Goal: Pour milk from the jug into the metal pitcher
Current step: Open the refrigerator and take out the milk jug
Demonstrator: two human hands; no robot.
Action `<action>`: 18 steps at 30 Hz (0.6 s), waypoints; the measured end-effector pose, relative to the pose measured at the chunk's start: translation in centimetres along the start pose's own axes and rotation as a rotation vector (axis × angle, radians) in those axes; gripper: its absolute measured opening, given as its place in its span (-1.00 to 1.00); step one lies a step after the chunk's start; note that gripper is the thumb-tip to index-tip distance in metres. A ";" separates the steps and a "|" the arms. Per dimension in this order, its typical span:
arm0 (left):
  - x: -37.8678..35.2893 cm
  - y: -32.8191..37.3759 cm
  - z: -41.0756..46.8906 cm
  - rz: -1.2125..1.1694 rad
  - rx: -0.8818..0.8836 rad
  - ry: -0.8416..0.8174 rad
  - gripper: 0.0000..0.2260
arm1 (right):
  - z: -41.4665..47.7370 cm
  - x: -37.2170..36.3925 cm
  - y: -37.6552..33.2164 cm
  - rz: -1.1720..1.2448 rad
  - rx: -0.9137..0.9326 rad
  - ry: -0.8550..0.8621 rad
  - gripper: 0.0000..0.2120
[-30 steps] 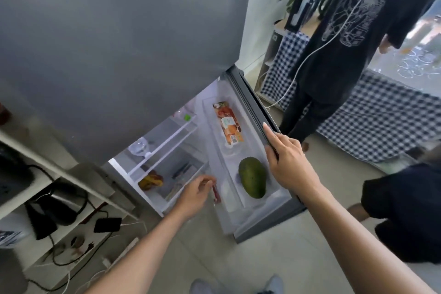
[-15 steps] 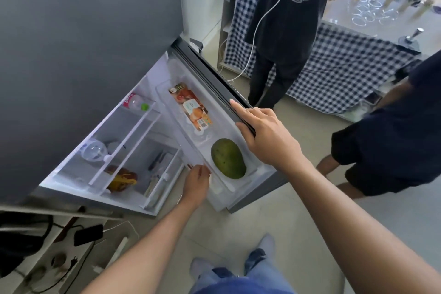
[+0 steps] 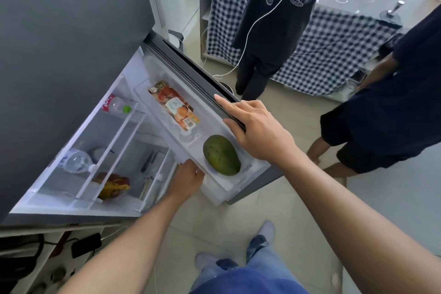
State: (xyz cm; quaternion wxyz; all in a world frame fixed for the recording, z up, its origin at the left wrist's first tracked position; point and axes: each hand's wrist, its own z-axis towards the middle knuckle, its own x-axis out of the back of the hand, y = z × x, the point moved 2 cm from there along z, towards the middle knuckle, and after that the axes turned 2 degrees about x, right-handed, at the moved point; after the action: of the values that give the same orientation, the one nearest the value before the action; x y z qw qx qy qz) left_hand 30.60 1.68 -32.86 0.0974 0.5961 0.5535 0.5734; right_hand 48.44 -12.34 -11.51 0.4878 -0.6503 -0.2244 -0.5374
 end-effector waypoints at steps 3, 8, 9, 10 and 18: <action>-0.7 0.7 -0.6 -0.047 0.016 -0.060 -0.82 | 0.0 0.3 0.2 -0.003 0.005 0.007 -0.43; -2.4 0.0 -1.4 -0.090 0.121 -0.069 -0.65 | 0.1 0.7 0.5 -0.015 0.007 0.009 -0.43; -2.7 -0.4 -1.6 -0.061 0.127 -0.085 -0.61 | 0.1 0.7 0.6 -0.016 0.010 0.009 -0.43; -2.9 -1.1 -1.9 -0.071 0.149 -0.094 -0.59 | 0.2 0.8 0.6 -0.016 0.009 0.008 -0.43; -3.0 -2.7 -3.9 -0.480 0.306 -0.034 -0.73 | 0.0 0.6 0.0 0.011 -0.008 0.006 -0.43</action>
State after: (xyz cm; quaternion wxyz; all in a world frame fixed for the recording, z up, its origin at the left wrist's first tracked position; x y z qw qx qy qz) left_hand 26.86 -1.64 -35.40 0.1487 0.4651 0.7572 0.4338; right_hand 48.65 -12.50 -10.97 0.4887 -0.6520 -0.2171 -0.5376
